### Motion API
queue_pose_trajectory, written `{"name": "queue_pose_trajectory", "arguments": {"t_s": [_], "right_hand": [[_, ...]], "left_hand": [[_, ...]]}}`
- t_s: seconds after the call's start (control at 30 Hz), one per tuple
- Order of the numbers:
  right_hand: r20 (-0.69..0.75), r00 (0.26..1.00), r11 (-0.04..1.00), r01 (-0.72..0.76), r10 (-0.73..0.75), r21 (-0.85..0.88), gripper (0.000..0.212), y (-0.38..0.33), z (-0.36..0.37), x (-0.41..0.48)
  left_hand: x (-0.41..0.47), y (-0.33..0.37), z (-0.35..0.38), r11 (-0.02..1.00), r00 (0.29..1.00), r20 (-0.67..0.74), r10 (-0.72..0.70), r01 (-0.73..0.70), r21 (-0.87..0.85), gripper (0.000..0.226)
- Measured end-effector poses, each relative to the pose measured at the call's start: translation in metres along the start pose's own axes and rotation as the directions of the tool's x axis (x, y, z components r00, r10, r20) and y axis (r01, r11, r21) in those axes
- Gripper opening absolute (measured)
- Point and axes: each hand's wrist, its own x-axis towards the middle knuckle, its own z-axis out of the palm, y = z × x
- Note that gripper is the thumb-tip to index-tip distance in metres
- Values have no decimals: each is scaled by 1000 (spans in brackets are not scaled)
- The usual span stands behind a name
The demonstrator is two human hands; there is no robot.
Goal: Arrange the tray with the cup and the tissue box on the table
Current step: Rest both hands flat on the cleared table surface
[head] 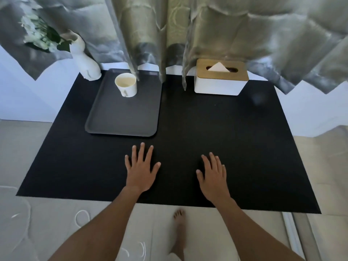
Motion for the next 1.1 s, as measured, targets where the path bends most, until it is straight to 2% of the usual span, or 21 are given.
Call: {"name": "queue_pose_trajectory", "arguments": {"t_s": [0.1,0.3,0.87,1.1], "right_hand": [[-17,999,996,27,-28,-82,63,-1,13,18],[-99,992,969,56,-82,-243,64,-6,36,40],[-136,989,960,18,-59,-280,65,11,37,37],[-135,989,970,24,-58,-243,65,-2,41,43]], "left_hand": [[12,-13,7,999,1000,9,11,-11,51,73],[15,-21,14,992,995,-93,45,-34,122,74],[13,-7,25,999,990,-137,32,-26,48,70],[20,-17,14,997,990,-140,26,-15,80,69]]}}
